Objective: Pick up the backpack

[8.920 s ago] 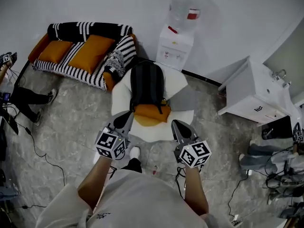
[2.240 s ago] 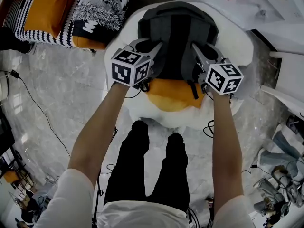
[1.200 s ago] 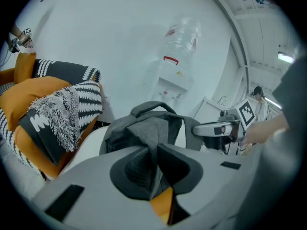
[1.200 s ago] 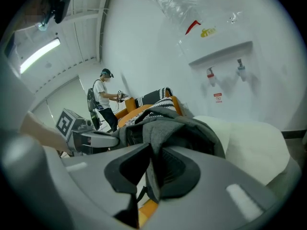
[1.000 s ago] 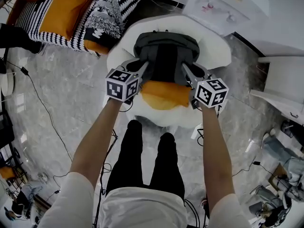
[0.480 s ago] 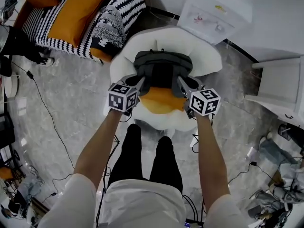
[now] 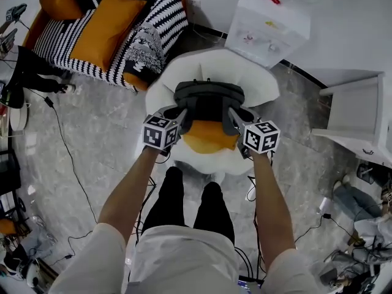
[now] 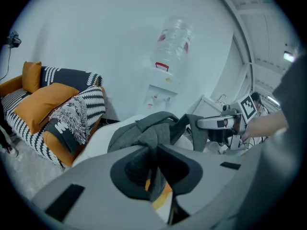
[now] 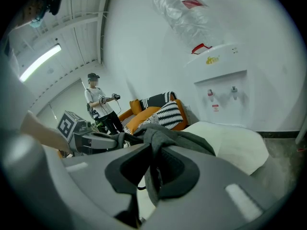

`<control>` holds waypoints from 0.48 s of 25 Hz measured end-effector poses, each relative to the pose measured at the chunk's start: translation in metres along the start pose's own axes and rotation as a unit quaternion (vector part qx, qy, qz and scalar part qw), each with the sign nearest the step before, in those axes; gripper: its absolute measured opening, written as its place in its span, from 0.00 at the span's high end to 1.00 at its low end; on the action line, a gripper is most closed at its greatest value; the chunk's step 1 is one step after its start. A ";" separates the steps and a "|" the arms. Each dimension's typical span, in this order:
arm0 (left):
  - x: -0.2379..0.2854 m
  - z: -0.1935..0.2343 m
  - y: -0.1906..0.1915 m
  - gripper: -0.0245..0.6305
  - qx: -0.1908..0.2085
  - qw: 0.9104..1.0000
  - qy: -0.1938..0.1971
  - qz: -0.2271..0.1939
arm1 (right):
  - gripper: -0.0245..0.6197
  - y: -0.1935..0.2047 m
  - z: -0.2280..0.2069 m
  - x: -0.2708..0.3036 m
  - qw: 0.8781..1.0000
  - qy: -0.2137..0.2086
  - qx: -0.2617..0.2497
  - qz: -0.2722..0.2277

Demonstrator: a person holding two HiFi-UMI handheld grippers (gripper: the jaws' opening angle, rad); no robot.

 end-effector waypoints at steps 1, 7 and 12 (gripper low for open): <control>-0.003 -0.001 -0.003 0.91 0.002 1.000 0.001 -0.002 | 0.90 -0.002 0.002 -0.002 1.000 0.000 -0.003 -0.001; -0.018 -0.014 -0.016 0.91 0.011 1.000 0.009 -0.012 | 0.90 -0.016 0.014 -0.021 1.000 -0.007 -0.016 -0.004; -0.036 -0.028 -0.021 0.91 0.015 1.000 0.017 -0.016 | 0.90 -0.023 0.027 -0.040 1.000 -0.011 -0.011 -0.011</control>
Point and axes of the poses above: the fingertips, and each gripper's own axes: x forward along the fingers, z to its left, y out of its underside, the point moved 7 cm from there along -x, backward along the fingers, and after that the axes turned 5 degrees about -z, right-handed, at the moved point
